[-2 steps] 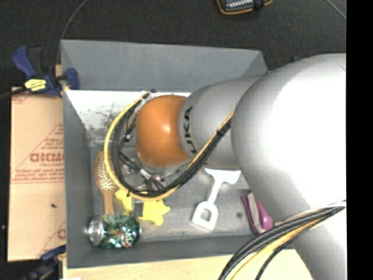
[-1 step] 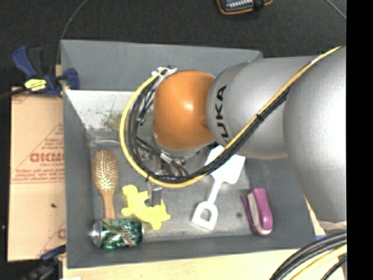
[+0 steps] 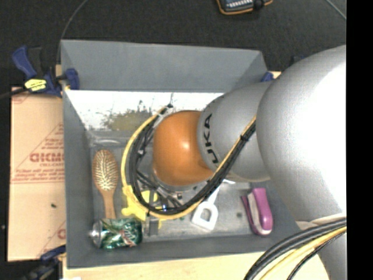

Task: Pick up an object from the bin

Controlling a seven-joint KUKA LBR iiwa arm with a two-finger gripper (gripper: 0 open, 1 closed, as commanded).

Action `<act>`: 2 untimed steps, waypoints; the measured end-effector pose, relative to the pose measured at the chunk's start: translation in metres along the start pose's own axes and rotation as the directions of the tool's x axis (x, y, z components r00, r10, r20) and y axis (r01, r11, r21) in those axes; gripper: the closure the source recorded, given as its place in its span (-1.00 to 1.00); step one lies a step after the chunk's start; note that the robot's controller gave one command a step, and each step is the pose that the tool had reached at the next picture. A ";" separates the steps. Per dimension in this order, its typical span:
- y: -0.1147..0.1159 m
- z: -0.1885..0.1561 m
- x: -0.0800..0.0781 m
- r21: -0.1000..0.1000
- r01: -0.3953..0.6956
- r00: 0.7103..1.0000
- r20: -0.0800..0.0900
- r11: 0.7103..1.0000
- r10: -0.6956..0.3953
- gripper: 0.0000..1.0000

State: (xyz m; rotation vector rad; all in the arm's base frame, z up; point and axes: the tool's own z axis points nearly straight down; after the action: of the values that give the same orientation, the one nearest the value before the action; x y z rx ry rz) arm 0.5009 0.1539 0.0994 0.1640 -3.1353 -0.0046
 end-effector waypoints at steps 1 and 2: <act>-0.002 0.029 0.002 0.005 0.099 0.995 0.025 0.995 -0.099 -1.00; -0.008 0.028 0.000 -0.001 -0.066 0.998 0.013 0.998 0.066 1.00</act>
Offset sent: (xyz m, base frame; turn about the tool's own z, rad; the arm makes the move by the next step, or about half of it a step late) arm -0.0012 -0.0062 -0.0294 0.0650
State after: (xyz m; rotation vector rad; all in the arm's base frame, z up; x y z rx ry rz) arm 0.5014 0.1462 0.0710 0.0603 -3.1520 -0.0062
